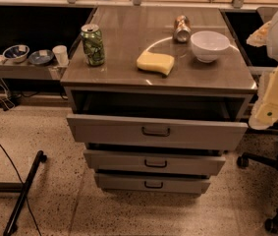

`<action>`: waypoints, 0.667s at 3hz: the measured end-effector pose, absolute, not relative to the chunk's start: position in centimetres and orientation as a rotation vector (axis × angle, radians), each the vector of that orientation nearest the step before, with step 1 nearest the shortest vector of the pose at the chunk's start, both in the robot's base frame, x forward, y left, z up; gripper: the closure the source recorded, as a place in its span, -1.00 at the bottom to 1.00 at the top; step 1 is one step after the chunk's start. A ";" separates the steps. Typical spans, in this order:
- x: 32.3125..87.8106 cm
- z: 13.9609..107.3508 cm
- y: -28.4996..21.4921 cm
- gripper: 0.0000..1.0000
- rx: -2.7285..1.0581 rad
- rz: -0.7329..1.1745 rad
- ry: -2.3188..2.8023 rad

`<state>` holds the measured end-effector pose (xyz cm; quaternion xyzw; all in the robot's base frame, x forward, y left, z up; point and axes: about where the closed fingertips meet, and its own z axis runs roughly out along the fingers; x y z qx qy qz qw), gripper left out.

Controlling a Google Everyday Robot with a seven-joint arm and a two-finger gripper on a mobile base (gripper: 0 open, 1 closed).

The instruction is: Open top drawer

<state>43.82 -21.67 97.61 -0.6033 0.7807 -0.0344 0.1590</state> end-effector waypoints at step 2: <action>44.1 94.3 -22.4 -1.00 -1.702 -0.083 2.227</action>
Offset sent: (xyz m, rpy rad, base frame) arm 0.0089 -0.0252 -0.1105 0.0595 0.0155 -0.0239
